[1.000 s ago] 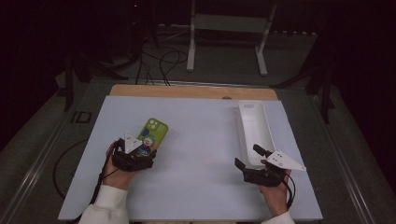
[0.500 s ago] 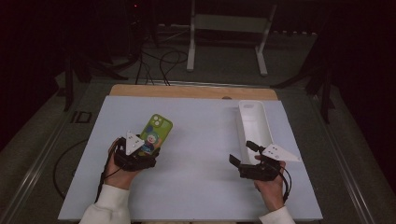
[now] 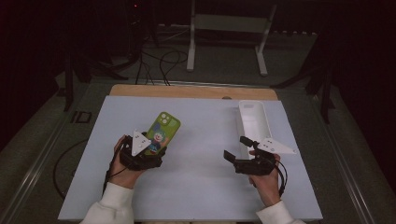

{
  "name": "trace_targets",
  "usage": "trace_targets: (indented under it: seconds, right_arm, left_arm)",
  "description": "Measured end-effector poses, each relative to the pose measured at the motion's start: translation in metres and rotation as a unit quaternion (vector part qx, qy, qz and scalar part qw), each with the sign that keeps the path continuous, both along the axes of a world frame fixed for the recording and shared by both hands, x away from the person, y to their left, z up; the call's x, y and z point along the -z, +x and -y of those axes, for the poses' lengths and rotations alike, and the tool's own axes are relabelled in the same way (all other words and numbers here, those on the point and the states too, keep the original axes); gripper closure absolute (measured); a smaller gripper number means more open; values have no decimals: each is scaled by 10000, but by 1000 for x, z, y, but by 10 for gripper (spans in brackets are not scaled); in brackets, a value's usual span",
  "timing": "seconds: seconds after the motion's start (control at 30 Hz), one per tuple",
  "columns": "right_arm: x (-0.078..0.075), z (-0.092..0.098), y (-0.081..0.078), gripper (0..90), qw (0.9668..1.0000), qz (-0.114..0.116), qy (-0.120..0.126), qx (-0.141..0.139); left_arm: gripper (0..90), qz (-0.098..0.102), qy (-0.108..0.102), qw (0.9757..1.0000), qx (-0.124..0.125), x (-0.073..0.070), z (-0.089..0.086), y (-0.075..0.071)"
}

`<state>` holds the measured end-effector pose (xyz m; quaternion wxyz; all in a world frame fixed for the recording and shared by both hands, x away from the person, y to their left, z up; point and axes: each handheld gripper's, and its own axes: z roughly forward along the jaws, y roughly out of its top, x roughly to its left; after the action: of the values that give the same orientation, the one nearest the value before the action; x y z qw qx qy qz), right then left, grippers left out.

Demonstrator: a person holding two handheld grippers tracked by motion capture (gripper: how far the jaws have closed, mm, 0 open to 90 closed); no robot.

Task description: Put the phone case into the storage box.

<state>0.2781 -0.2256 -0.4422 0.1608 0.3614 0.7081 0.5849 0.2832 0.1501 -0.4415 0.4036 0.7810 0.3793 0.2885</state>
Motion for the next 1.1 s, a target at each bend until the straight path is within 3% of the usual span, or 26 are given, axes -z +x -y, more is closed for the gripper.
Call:
trace_targets:
  seconds: [1.1]
  right_arm:
    - [-13, -28, 17, 92, 9983, -265, 228, -469]
  left_arm:
    - [160, 223, 170, 9975, 646, -6, 38, -4]
